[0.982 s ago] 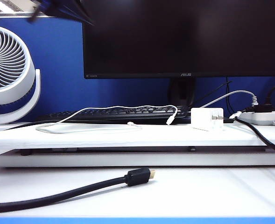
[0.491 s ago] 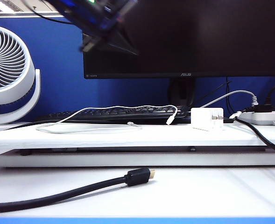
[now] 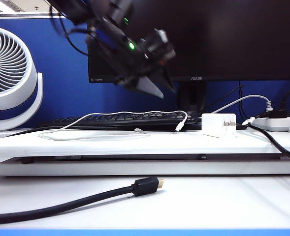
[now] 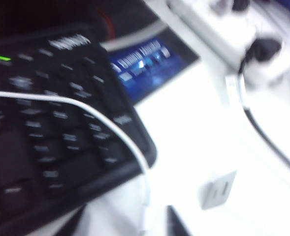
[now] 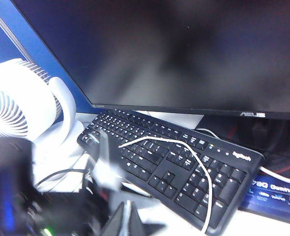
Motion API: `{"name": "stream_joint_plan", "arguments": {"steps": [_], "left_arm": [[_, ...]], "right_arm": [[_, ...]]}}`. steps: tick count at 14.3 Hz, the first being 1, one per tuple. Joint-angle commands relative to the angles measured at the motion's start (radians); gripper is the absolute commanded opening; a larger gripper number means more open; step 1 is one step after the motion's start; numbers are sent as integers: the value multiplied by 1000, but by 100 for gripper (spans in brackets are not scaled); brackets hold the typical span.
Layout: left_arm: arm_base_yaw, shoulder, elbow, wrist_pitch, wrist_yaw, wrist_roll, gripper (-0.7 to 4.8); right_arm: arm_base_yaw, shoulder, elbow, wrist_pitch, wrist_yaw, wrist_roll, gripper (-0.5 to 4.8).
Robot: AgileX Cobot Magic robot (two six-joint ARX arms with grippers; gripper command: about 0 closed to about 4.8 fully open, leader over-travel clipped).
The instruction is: Pick up the Type-C charging cable and the charging base, insert one end of the Type-C charger into the corresponding slot on the base, and finally place the plugged-in charger back on the table.
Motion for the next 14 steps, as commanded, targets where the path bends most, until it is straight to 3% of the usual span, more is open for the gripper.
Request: {"name": "stream_joint_plan", "arguments": {"steps": [1,5,14], "left_arm": [[-60,44,25,-16,-107,97,193],[-85,119,116,-85,-206,108,192],[-85,143,121,-107,-198,101,191]], "right_arm": [[2,-1,4,-15,-2,3,-1],[2,-1,4,-36,-3,3,-1],[2,-1,4,-43,-2,3,-1]]}}
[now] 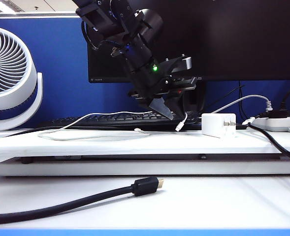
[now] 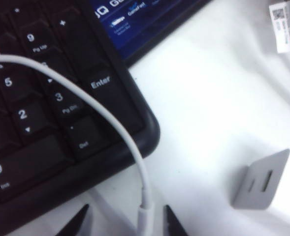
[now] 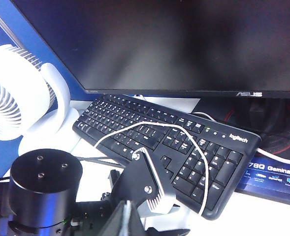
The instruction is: Pick up the Type-C charging cable and the charging base, insert one end of the Type-C charger into the corresponding slot on the base, and finally place the plugged-in charger back on the table.
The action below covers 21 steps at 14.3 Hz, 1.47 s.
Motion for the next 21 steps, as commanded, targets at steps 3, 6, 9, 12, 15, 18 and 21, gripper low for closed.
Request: {"name": "stream_joint_plan", "arguments": {"steps": [3,6,9,12,15,18,21], "left_arm": [[-9,25,8,21,33,-20,189],[-11,38,8,38,21,-21,177],[-13,52,8,47,19,-23,175],[-17,56,10,59,1,-23,31],[-17,56,15,75,3,-23,-7],[-16,46,15,69,109,-24,-6],[-4,-25,15,5,218,-95,-6]], "right_arm": [[2,-4,4,9,-3,3,-1],[2,-4,4,9,-3,3,-1],[2,-4,4,9,-3,3,-1],[2,-4,4,8,-3,3,-1],[2,-4,4,8,-3,3,-1],[2,-4,4,5,-3,3,-1],[2,-5,4,-7,-3,3,-1]]}}
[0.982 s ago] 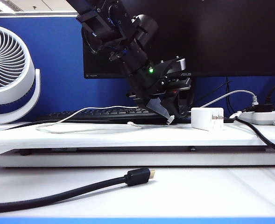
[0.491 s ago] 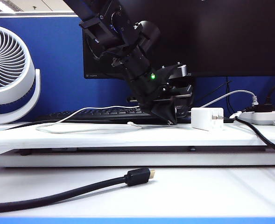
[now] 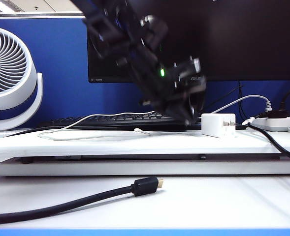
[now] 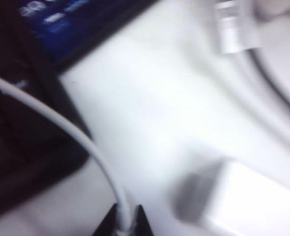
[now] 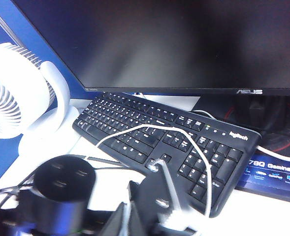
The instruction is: Pick up the Type-C charging cable and the charging base, insert one end of the Type-C charger into the corresponding slot on the base, and finally place the plugged-in charger back on the table.
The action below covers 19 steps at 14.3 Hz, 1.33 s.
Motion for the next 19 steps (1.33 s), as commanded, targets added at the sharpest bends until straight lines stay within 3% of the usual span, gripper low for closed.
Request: {"name": "stream_joint_plan", "arguments": {"steps": [1,3,7,10,16,19], "left_arm": [[25,-96,6,-26,152,-79,-6],[65,-179,6,-21,267,-180,-6],[141,-260,6,91,643,-454,-6],[141,-260,6,161,824,-517,-6],[140,-261,8,203,973,-540,-6],[140,-275,9,299,951,-560,-6]], "right_arm": [[2,-5,4,0,-3,-1,-1],[1,-14,4,-4,-6,-27,-1],[1,-34,6,5,-101,-26,-1],[1,-34,6,2,-133,-26,-1],[1,-50,6,-5,-136,-26,-1],[1,-54,6,-68,-130,-29,-1]]}}
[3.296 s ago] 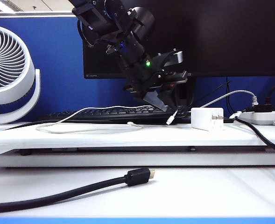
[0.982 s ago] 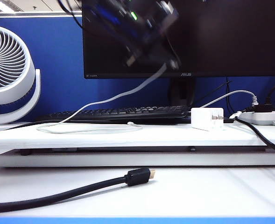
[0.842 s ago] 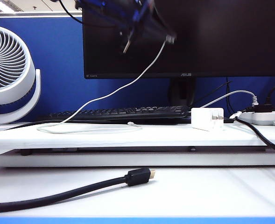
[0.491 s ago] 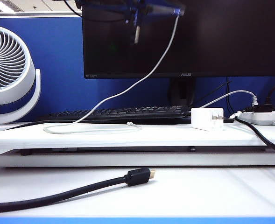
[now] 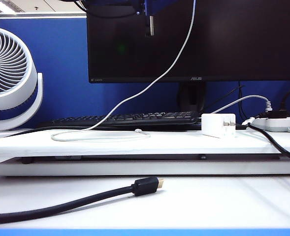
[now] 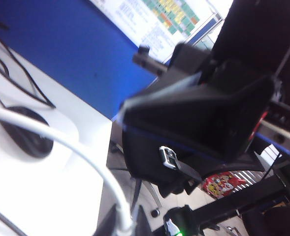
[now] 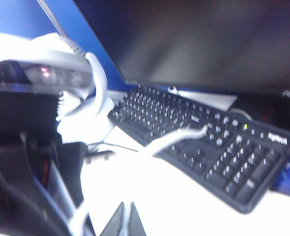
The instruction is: Pick up the Type-C charging cable and the charging base, insert one end of the Type-C charger into the corresponding slot on the base, and finally place the plugged-in charger back on the table.
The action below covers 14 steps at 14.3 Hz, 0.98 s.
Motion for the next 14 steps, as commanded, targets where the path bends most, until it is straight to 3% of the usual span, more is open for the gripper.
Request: {"name": "stream_joint_plan", "arguments": {"steps": [1,4,10,14], "left_arm": [[-1,-31,6,96,-32,-14,-6],[1,-99,6,126,-175,-53,-6],[0,-298,6,123,-440,-60,-6],[0,-383,6,56,-483,-76,-6]], "right_arm": [[2,-5,5,-44,3,-11,-1],[2,-1,5,-92,101,-66,-1],[5,51,5,-185,186,-84,-1],[10,95,5,-185,250,-110,-1]]}}
